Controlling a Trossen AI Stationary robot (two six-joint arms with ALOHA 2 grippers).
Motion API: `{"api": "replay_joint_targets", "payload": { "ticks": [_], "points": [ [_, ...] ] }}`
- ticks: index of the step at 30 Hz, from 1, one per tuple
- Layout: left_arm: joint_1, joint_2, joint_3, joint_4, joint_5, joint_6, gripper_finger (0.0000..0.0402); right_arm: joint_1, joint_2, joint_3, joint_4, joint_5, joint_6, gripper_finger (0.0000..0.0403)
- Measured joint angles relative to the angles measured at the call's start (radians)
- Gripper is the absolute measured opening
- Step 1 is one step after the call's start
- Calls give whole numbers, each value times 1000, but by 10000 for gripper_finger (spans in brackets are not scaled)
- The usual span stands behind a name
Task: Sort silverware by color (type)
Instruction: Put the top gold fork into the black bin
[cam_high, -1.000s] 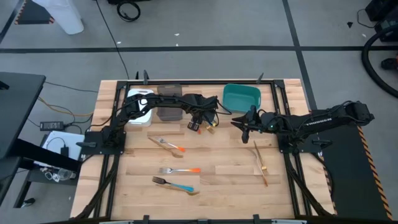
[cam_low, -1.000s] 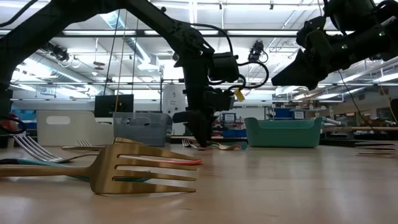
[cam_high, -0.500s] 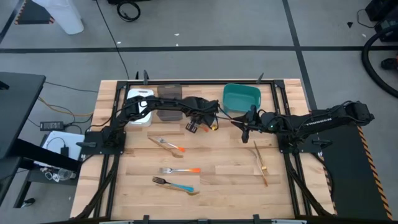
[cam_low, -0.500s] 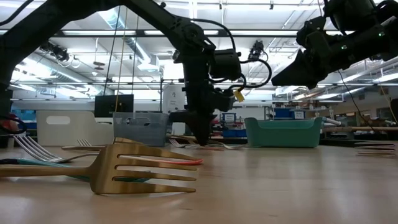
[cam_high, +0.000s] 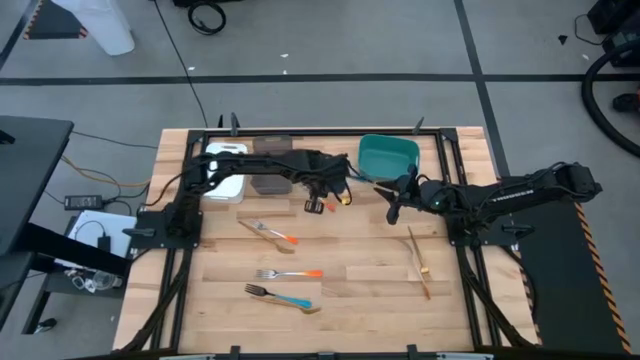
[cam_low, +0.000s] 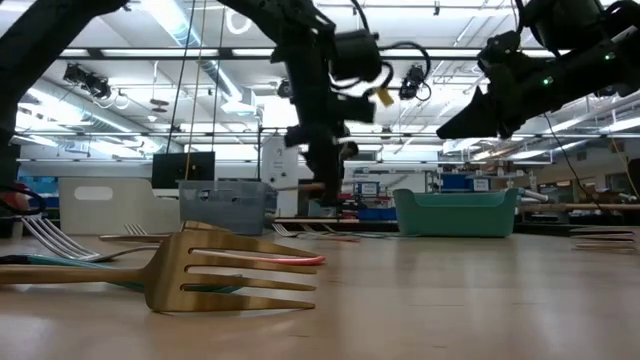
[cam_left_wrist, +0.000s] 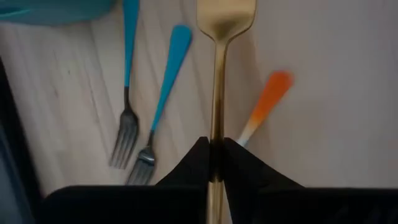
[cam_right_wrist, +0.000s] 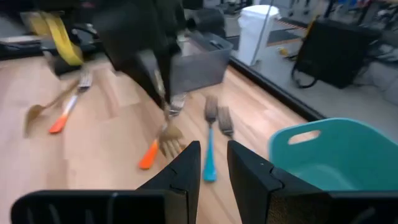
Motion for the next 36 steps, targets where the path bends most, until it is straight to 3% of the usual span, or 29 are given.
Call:
{"api": "replay_joint_targets", "payload": {
  "ticks": [12,21,31,36],
  "points": [
    [1,-43,-1,63,22,-240,35,0,0,0,7,133,-53,91],
    [-27,-43,-5,121,21,-318,35,0,0,0,9,138,-62,91],
    [-46,-144,-222,302,13,-427,36,0,0,0,16,136,-62,91],
    [-42,-252,-304,335,-61,-479,36,0,0,0,23,129,-58,91]
  ]
}}
